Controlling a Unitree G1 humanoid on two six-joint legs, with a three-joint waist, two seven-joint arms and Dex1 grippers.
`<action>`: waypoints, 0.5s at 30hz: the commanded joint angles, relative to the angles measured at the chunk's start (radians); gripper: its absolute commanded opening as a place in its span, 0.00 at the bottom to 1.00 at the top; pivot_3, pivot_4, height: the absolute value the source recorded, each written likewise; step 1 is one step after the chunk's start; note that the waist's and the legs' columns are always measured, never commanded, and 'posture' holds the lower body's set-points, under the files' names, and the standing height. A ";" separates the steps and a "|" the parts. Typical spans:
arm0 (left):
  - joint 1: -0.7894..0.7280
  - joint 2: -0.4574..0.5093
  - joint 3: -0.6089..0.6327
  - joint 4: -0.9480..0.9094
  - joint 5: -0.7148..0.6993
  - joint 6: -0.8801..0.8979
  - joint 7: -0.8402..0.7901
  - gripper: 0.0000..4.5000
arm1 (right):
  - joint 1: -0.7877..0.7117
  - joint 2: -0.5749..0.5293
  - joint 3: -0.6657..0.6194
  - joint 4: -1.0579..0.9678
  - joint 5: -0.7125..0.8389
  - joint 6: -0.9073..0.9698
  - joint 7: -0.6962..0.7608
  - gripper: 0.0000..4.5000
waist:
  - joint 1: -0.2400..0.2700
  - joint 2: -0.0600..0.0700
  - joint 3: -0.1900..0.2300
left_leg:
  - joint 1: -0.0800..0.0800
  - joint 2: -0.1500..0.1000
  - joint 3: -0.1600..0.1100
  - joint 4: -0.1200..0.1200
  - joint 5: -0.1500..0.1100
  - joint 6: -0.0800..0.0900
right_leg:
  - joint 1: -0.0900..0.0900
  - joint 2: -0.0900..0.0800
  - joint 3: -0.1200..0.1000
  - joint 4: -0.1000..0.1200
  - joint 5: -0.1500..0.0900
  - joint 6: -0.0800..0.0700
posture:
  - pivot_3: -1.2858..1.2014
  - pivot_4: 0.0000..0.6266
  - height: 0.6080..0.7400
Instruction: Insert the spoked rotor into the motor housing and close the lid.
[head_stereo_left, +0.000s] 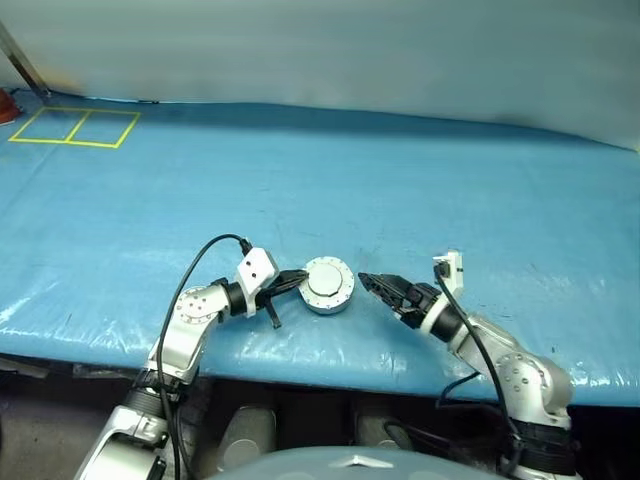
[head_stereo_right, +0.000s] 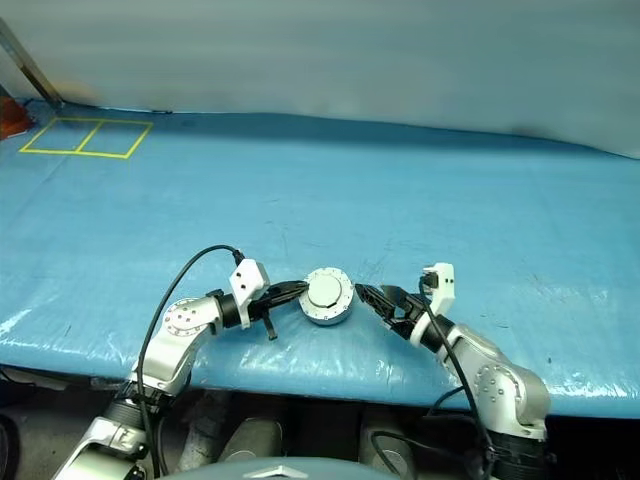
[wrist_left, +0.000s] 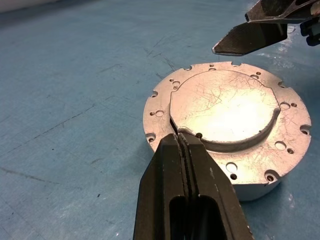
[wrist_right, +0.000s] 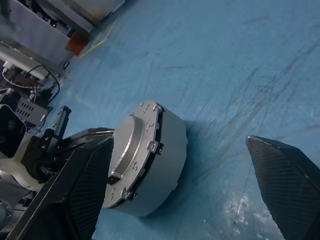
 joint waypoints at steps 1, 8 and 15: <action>0.029 0.008 -0.039 0.008 0.026 0.030 -0.010 0.00 | 0.011 -0.003 0.004 0.001 0.062 0.054 -0.006 0.99 | -0.001 0.000 0.000 | 0.000 0.000 0.000 0.000 0.000 0.000 | 0.000 0.000 0.000 0.000 -0.001 0.001 | 0.52 0.24 1.00; 0.040 0.013 -0.036 -0.011 0.021 0.040 -0.013 0.00 | 0.014 0.041 0.087 0.054 0.060 0.077 -0.017 0.99 | -0.003 0.000 0.000 | -0.001 0.000 0.000 0.000 0.000 0.000 | -0.001 0.000 0.000 0.000 -0.002 0.003 | 0.52 0.24 1.00; 0.044 0.017 -0.034 -0.015 0.023 0.047 -0.008 0.00 | -0.017 0.084 0.136 0.070 0.069 0.057 -0.008 0.99 | -0.005 0.000 0.000 | 0.000 0.000 0.000 -0.001 0.000 0.000 | -0.001 0.000 0.000 0.000 -0.003 0.004 | 0.52 0.24 1.00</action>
